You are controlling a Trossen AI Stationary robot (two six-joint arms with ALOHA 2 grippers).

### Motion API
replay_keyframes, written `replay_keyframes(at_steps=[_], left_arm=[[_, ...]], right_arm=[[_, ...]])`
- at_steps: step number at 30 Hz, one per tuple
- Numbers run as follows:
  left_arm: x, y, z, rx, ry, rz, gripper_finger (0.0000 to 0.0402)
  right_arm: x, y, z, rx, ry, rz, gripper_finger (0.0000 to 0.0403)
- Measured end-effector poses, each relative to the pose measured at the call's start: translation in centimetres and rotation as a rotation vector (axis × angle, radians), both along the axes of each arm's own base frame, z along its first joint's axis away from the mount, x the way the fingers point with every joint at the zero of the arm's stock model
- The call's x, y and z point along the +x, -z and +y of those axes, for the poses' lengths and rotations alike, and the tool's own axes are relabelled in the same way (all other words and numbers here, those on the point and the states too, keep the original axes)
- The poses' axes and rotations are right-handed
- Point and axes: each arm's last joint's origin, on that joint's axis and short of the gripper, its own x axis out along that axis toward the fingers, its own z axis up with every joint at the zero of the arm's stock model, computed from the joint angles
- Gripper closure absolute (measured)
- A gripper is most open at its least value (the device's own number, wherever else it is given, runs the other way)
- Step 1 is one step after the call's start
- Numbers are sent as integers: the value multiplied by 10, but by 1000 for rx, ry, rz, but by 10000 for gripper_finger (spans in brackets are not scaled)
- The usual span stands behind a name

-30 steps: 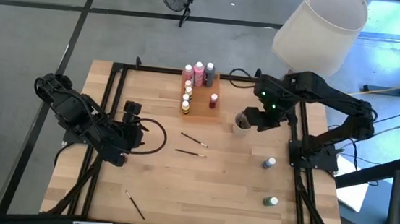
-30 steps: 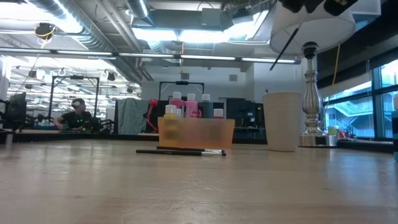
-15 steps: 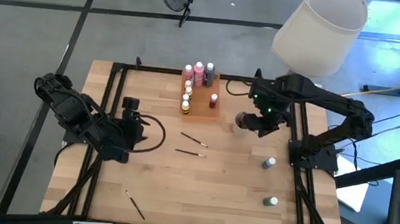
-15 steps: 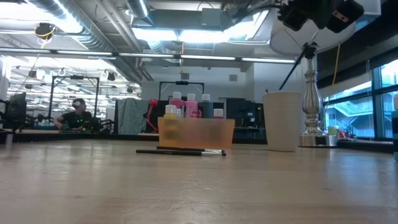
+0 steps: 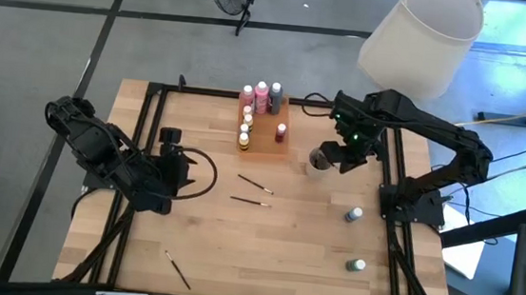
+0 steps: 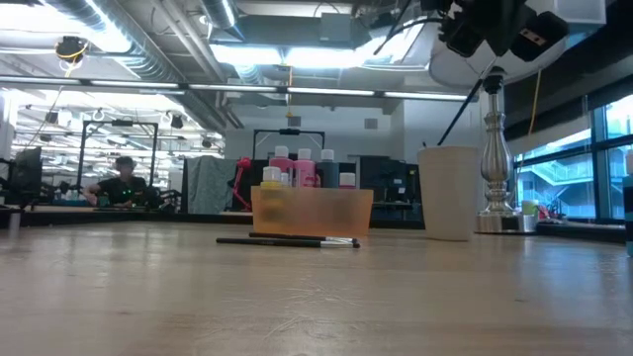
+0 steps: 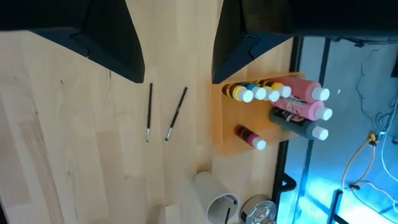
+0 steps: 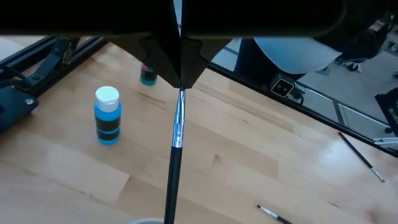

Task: Pick & Place Paint Supplies
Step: Put the black paint brush into the light brown cup

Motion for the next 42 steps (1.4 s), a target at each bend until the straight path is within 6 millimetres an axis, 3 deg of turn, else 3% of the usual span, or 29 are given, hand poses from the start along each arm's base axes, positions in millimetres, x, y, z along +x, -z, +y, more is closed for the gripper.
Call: replay_keyframes(at_steps=[20, 34, 42], left_arm=[[0, 0, 0, 4, -13, -9, 217], [0, 0, 0, 15, -9, -11, 217], [0, 0, 0, 16, -9, -11, 217]], right_arm=[[3, 29, -12, 33, -45, 71, 403], [23, 58, -30, 70, -106, 131, 403], [25, 64, -38, 78, -121, 134, 403]])
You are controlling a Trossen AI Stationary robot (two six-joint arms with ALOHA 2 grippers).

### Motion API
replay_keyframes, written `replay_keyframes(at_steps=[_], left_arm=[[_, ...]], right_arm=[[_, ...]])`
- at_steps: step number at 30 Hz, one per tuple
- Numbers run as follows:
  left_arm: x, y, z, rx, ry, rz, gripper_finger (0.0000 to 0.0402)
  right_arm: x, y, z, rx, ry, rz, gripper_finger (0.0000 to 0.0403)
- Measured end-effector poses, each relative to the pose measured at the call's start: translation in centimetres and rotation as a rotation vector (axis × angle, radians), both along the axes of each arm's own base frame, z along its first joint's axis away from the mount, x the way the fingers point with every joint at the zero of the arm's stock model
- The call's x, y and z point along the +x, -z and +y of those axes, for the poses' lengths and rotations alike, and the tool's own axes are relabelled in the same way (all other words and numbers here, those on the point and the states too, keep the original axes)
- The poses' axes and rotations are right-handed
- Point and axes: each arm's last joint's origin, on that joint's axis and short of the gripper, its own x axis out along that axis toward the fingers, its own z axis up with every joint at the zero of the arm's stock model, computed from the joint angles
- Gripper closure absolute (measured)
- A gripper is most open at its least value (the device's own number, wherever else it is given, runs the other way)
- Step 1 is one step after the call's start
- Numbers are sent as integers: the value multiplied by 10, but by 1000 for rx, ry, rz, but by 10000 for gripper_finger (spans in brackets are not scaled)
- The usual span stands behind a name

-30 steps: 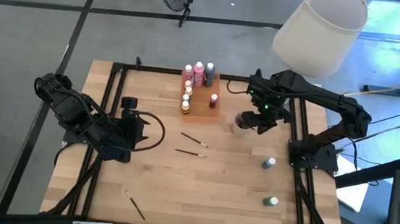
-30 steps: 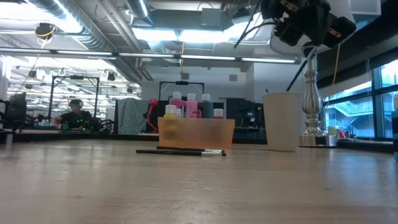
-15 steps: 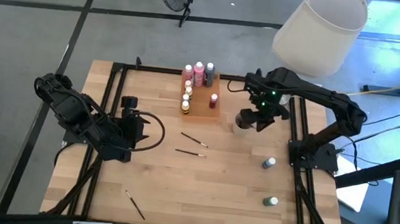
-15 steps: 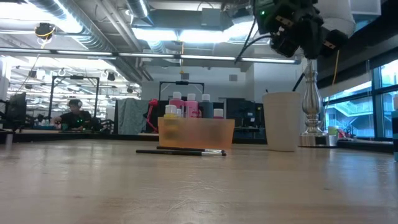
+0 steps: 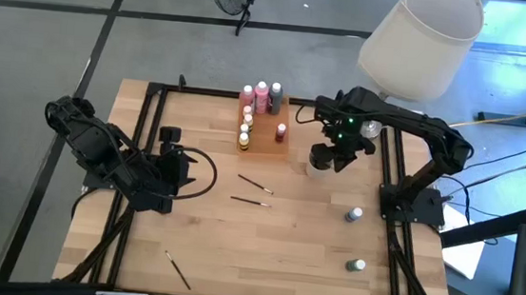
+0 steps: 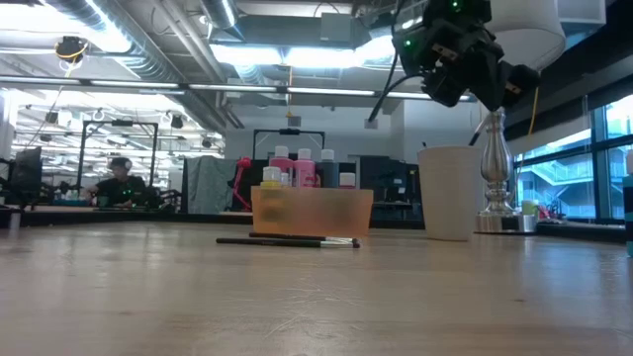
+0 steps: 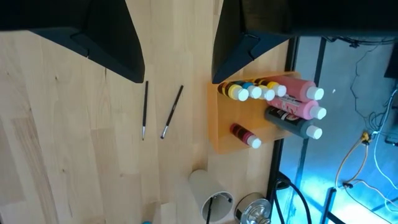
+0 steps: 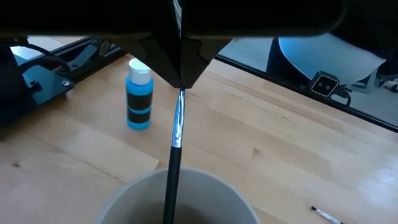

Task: Pick & Place Paint Supplies
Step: Put the black paint brush into the light brown cup

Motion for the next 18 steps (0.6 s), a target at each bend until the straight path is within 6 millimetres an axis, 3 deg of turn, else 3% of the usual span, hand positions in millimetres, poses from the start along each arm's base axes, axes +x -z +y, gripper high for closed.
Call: replay_keyframes(at_steps=[18], left_arm=[[0, 0, 0, 17, -1, -6, 217]], right_arm=[[-4, 1, -18, -19, 35, -49, 403]])
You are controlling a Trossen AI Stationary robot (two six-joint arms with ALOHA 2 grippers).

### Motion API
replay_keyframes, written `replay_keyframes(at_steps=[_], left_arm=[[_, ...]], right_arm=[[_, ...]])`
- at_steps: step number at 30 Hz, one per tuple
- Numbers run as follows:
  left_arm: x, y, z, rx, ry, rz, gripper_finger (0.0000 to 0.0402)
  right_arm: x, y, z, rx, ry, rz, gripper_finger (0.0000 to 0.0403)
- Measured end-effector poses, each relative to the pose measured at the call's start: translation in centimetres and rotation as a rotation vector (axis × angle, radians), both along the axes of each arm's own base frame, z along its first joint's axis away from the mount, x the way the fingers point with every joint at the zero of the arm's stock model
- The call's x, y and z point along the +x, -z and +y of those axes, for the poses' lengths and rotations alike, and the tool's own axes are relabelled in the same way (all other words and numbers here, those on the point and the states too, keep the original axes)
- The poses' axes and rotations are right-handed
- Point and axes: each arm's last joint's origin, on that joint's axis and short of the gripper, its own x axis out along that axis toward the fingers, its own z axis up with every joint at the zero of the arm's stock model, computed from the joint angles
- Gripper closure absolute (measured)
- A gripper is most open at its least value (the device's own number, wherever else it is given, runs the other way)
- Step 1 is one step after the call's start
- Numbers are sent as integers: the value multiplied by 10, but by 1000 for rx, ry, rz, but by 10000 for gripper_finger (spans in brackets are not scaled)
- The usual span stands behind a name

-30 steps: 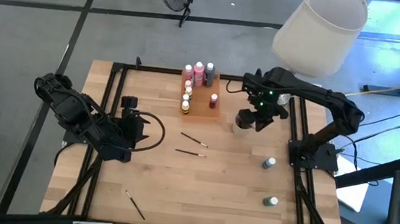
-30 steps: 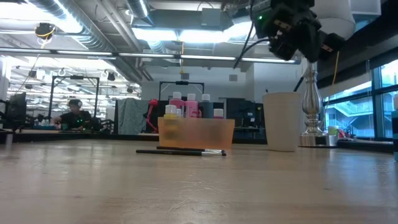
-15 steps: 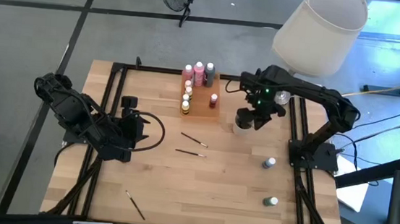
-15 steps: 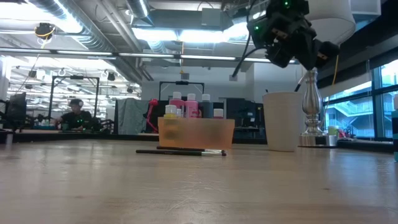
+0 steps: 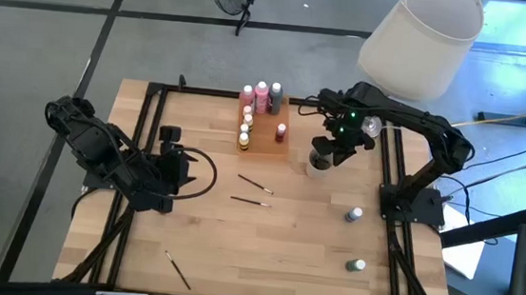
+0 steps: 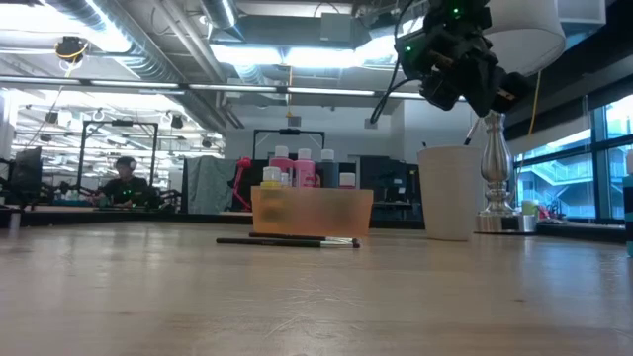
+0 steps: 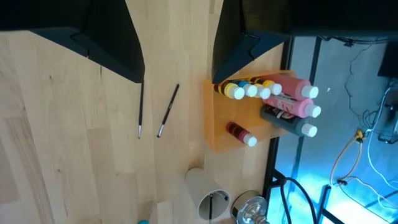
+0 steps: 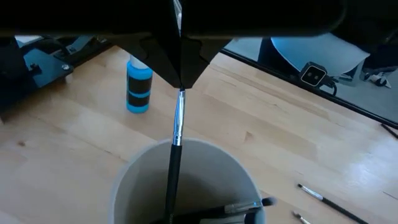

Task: Pick & Place Paint Supplies
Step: Put the black paint brush into the light brown cup

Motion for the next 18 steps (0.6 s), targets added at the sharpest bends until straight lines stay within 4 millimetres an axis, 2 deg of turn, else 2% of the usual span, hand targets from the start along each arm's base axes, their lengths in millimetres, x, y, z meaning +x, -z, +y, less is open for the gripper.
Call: replay_keyframes(at_steps=[18], left_arm=[[0, 0, 0, 7, -4, -5, 217]], right_arm=[[9, 1, -7, -60, -10, -112, 394]])
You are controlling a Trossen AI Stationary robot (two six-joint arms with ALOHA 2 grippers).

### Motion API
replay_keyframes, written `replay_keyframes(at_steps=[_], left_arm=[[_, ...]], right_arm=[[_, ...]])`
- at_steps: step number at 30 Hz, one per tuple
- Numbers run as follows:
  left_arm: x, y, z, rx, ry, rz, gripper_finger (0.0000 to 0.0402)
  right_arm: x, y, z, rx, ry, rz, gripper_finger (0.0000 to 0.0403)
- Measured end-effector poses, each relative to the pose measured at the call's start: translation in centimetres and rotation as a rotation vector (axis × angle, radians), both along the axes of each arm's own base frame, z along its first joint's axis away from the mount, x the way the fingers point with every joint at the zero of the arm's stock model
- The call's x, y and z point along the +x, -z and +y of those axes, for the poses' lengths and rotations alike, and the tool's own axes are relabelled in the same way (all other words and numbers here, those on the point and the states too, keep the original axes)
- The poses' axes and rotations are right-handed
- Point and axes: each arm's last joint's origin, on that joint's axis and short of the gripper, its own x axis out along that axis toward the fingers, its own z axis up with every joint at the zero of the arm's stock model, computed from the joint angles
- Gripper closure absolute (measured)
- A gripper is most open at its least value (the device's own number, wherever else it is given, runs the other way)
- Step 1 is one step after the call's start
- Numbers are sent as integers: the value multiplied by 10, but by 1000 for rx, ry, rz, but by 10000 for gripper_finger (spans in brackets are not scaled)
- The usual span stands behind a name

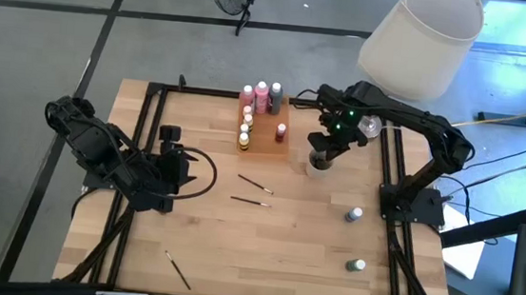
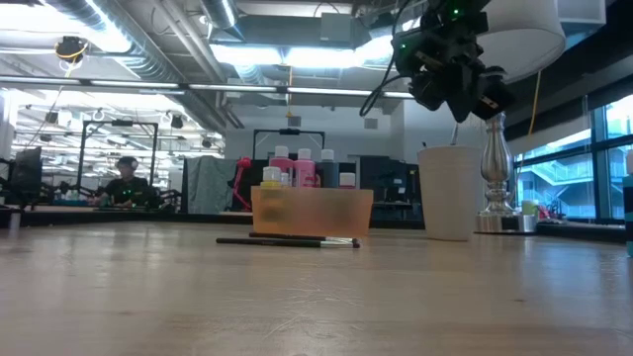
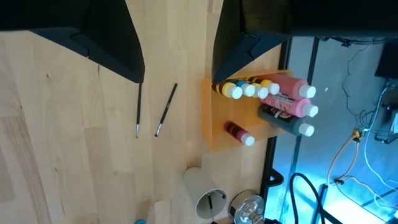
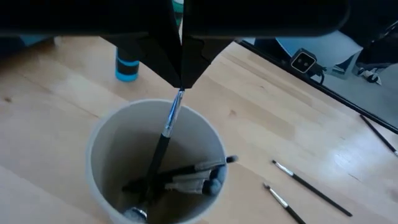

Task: Pick & Place Paint Supplies
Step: Put the black paint brush into the light brown cup, then put the small red paint bottle into the orange bin

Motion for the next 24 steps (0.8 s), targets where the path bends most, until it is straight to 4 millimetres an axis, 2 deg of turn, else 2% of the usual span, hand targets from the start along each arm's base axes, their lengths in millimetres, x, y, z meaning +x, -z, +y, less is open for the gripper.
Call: replay_keyframes(at_steps=[14, 18, 24], left_arm=[[0, 0, 0, 5, 1, -1, 217], [0, 0, 0, 9, 4, 0, 217], [0, 0, 0, 9, 5, 1, 217]], right_arm=[[2, 1, -3, -19, -5, -23, 389], [3, 1, -3, -21, -14, -27, 370], [2, 1, -2, -14, -13, -24, 318]])
